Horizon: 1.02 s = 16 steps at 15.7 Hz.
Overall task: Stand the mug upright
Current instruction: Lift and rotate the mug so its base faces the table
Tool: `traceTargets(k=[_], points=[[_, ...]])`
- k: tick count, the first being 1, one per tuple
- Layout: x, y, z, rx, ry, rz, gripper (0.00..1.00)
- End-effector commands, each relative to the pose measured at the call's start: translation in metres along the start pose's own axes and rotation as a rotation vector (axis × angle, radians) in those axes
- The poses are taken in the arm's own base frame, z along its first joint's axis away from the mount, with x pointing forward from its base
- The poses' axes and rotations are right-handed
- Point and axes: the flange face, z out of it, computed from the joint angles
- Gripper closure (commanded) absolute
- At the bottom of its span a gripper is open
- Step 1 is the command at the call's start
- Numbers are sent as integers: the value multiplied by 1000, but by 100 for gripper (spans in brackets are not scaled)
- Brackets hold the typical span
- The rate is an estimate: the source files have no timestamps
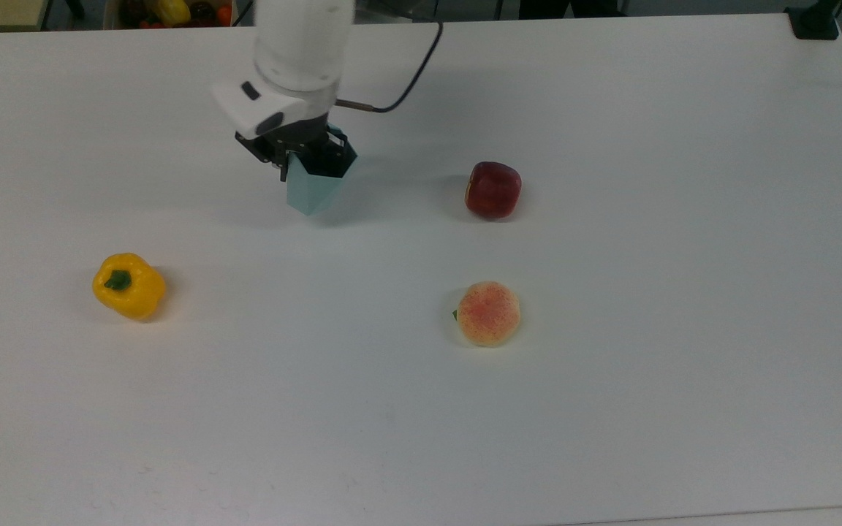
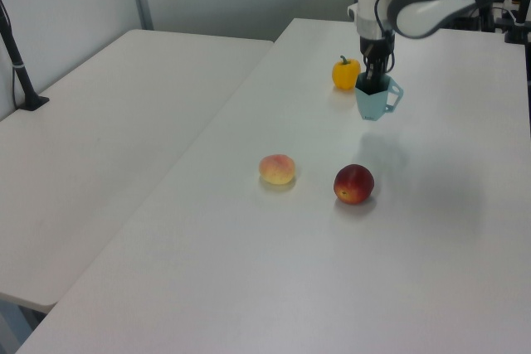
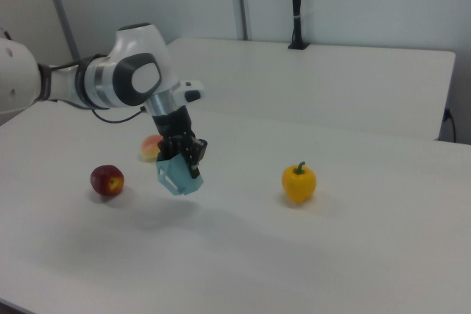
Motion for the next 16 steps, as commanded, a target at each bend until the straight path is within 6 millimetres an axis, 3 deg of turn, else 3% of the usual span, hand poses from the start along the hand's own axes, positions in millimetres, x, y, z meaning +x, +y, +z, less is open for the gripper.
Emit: traceTargets(k=[1, 4, 7, 11, 16], points=[[-1, 37, 2, 145, -5, -73, 100], [6, 64, 3, 302, 35, -182, 100], [6, 96, 20, 315, 24, -220, 100], [26, 104, 48, 314, -21, -277, 100], [23, 120, 68, 320, -50, -333, 100]])
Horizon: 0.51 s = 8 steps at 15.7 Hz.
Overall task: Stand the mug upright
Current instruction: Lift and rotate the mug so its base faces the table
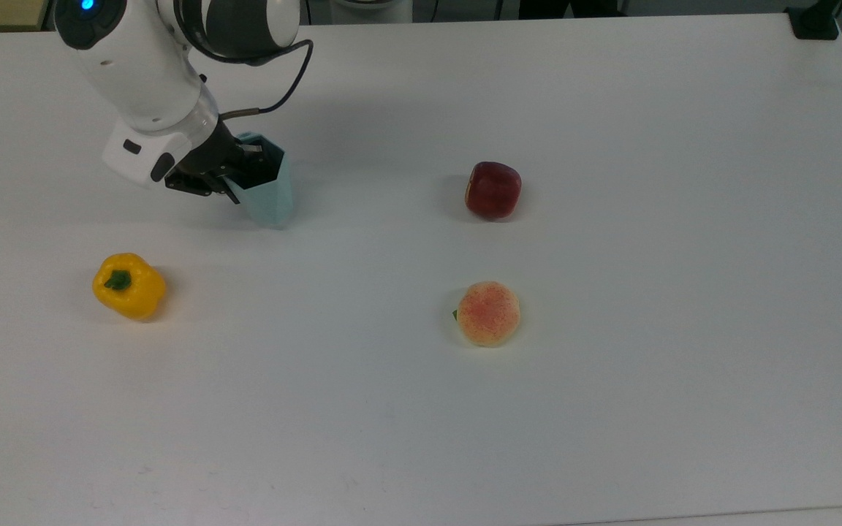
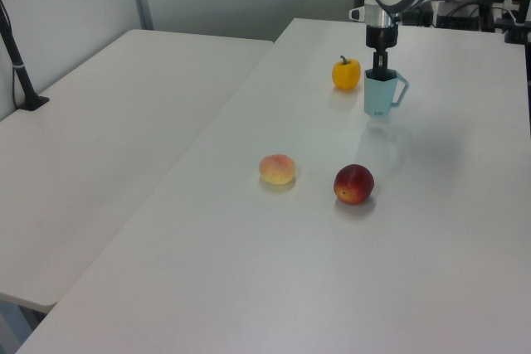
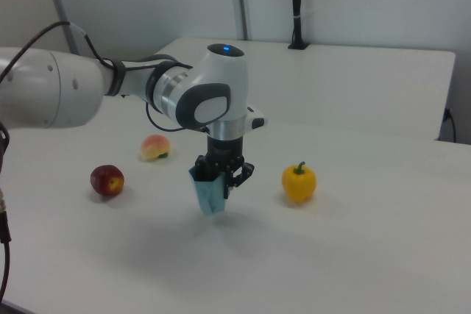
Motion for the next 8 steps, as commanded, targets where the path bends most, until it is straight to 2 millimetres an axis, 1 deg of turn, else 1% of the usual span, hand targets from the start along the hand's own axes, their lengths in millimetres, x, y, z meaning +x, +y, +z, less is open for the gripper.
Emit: traceTargets(k=[1, 4, 5, 8], points=[[0, 10, 4, 14, -19, -37, 100], [0, 9, 8, 15, -24, -32, 100], [1, 9, 13, 14, -25, -27, 100], [6, 12, 17, -11, 5, 42, 100]])
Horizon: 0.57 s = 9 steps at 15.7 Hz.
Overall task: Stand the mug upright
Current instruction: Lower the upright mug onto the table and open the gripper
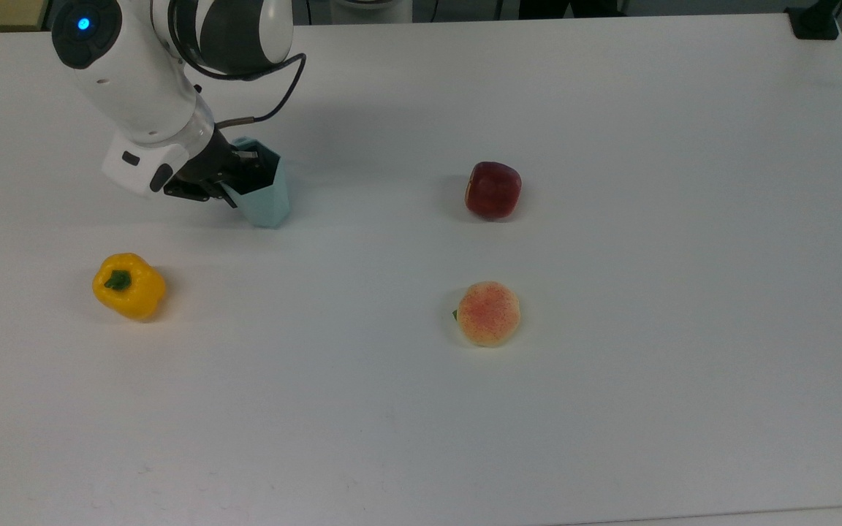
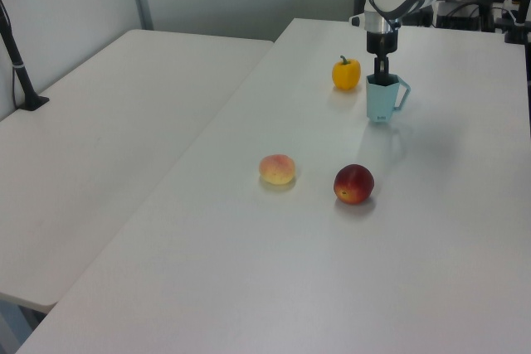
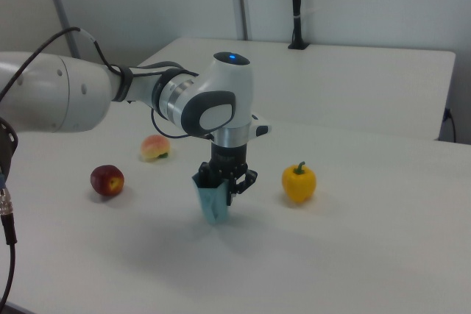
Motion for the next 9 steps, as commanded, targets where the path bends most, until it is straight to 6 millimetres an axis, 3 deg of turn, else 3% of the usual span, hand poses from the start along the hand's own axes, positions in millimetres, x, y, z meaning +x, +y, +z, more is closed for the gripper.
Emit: traceTargets(k=[1, 4, 5, 6, 7, 9], points=[[7, 2, 2, -16, 23, 53, 100], [7, 2, 2, -15, 22, 55, 97], [6, 3, 2, -11, 21, 62, 74], [5, 5, 1, -6, 27, 83, 28], [4, 4, -1, -3, 25, 104, 0], [4, 4, -5, -6, 30, 126, 0]])
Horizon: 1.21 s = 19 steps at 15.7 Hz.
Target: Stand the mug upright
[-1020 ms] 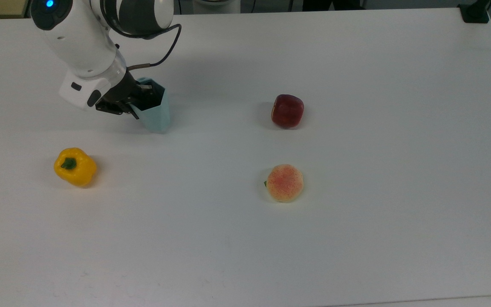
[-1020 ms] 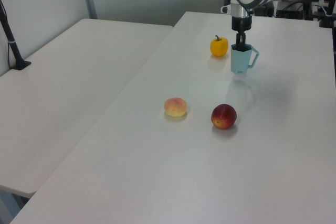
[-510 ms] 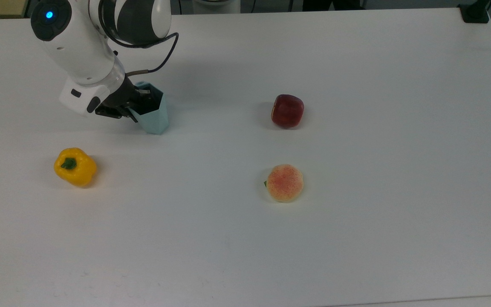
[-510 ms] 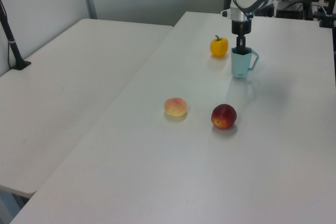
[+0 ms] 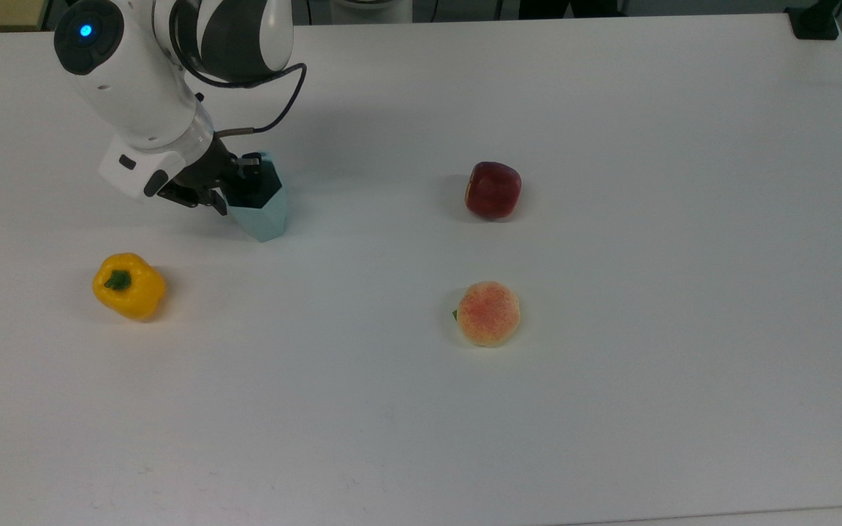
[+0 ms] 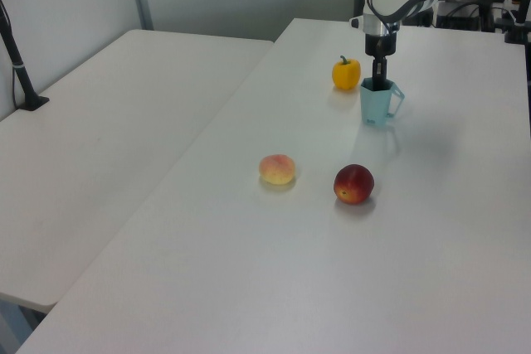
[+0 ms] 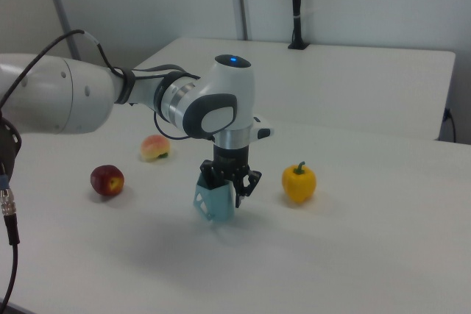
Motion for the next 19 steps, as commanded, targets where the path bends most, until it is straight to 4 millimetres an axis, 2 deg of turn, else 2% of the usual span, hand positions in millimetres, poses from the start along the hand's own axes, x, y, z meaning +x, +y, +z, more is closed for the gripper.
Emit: traceTargets(k=[1, 3, 5, 8, 10, 11, 14, 16, 17, 19], points=[[2, -4, -16, 1, 27, 54, 0], [3, -13, -39, -6, 62, 69, 0], [7, -33, -67, -14, 104, 73, 0], [5, -78, -114, -13, 135, 112, 0], [-4, -107, -148, 11, 146, 172, 0], [-8, -124, -171, 19, 166, 193, 0], [-23, -160, -222, 48, 162, 257, 0], [-35, -193, -242, 52, 143, 276, 0], [-42, -219, -255, 13, 154, 270, 0], [-58, -240, -262, -22, 127, 294, 0]])
